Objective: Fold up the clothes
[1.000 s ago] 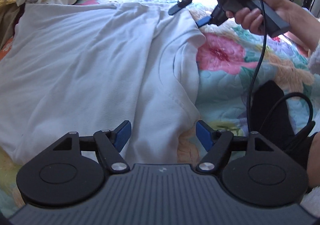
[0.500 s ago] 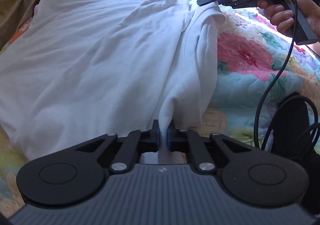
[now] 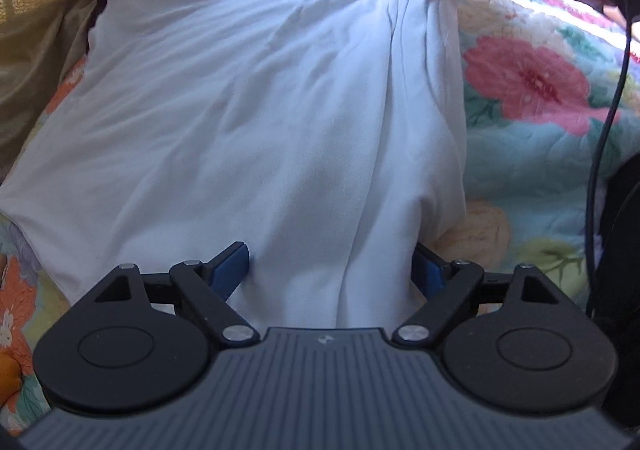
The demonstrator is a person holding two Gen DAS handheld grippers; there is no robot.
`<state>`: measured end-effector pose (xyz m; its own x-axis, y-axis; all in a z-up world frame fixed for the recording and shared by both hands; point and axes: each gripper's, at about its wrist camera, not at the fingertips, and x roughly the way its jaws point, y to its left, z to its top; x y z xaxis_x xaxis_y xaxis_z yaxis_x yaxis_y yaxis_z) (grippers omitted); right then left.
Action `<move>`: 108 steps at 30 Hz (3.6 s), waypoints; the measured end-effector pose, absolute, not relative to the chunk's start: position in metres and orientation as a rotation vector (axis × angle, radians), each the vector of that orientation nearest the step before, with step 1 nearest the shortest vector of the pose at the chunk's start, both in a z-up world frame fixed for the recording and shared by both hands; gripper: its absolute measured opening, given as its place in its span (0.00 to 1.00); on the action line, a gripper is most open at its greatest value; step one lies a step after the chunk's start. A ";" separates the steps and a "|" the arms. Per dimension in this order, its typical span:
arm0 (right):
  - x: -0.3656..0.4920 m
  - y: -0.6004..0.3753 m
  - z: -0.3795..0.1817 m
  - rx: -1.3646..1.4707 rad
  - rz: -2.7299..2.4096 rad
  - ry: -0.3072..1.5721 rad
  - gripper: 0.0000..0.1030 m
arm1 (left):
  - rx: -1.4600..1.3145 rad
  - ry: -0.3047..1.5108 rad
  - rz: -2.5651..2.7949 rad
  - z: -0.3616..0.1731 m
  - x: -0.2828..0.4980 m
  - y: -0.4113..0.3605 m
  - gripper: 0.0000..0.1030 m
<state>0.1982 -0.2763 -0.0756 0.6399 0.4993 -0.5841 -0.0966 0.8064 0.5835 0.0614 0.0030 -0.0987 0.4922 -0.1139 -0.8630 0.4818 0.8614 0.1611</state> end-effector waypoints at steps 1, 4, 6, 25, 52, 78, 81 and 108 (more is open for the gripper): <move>0.198 -0.276 -0.076 0.541 0.357 0.813 0.10 | 0.406 1.004 -0.365 -0.102 0.062 0.004 0.80; 0.199 -0.274 -0.077 0.518 0.353 0.820 0.10 | 0.391 0.959 -0.326 -0.094 0.059 0.008 0.32; 0.202 -0.273 -0.074 0.513 0.353 0.822 0.10 | 0.357 0.955 -0.307 -0.087 0.062 0.014 0.14; 0.313 -0.158 0.029 0.261 0.419 0.759 0.10 | 0.127 0.759 -0.103 -0.001 0.141 0.113 0.09; 0.303 -0.179 -0.093 0.294 0.378 0.972 0.57 | -0.221 0.799 0.180 -0.026 0.181 0.255 0.37; 0.196 -0.064 -0.075 0.031 0.698 0.935 0.62 | -0.091 0.720 0.029 -0.077 0.091 0.204 0.66; 0.199 -0.069 -0.083 0.034 0.683 0.971 0.62 | -0.086 0.786 0.048 -0.089 0.112 0.197 0.64; 0.216 -0.106 -0.068 0.187 0.586 0.940 0.63 | -0.402 0.884 0.310 -0.054 0.052 0.262 0.34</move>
<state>0.2163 -0.1062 -0.0683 0.4482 0.5497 -0.7050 -0.3912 0.8297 0.3982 0.0516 0.2616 -0.0544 0.5978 0.0960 -0.7959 -0.4219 0.8819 -0.2105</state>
